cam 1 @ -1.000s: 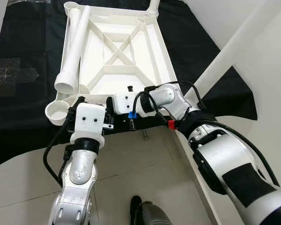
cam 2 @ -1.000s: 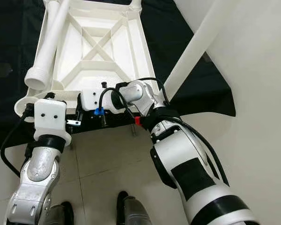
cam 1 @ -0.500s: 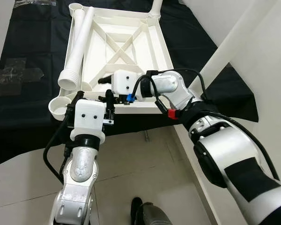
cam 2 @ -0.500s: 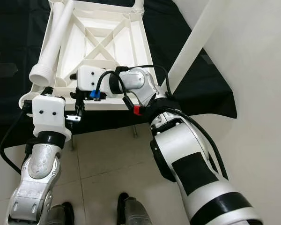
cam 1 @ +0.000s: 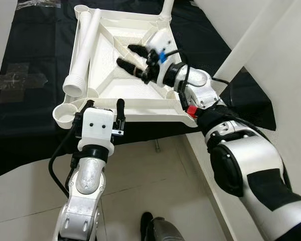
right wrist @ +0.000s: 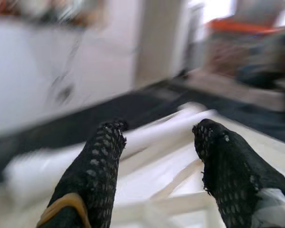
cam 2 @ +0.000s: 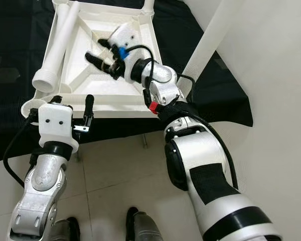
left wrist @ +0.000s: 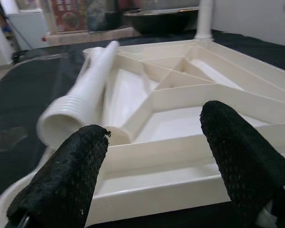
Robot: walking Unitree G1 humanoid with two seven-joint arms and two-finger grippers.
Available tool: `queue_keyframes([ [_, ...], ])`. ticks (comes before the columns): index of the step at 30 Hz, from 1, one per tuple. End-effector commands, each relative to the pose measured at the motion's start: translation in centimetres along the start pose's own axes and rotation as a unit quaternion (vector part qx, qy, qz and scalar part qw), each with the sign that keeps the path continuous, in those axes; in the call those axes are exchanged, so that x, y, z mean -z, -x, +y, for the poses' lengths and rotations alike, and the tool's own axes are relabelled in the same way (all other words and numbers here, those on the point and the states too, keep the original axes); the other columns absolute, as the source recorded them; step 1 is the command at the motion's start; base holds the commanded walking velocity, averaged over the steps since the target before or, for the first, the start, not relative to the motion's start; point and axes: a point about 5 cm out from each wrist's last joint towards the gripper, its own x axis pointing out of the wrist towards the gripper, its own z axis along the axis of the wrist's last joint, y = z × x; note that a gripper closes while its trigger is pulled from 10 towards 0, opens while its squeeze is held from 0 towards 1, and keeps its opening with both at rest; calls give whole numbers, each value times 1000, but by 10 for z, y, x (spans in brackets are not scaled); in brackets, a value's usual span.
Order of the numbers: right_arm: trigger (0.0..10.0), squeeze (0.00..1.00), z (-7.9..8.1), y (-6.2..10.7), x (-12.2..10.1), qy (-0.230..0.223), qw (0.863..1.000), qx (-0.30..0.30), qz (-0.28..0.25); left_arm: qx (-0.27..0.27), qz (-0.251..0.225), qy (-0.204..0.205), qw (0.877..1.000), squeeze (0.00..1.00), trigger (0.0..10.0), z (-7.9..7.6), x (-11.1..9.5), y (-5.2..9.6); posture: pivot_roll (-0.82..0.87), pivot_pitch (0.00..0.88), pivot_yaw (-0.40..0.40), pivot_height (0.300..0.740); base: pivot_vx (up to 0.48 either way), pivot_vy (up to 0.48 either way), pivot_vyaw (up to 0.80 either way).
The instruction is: Building children table
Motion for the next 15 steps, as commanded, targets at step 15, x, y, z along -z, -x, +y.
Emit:
queue_keyframes([
  [15, 10000, 0, 3, 36, 19, -47, 990, 128, -20, 5, 6, 1, 1000, 0, 10000, 6, 1, -4, 53, 109, -107, 740, 0, 285, 0],
])
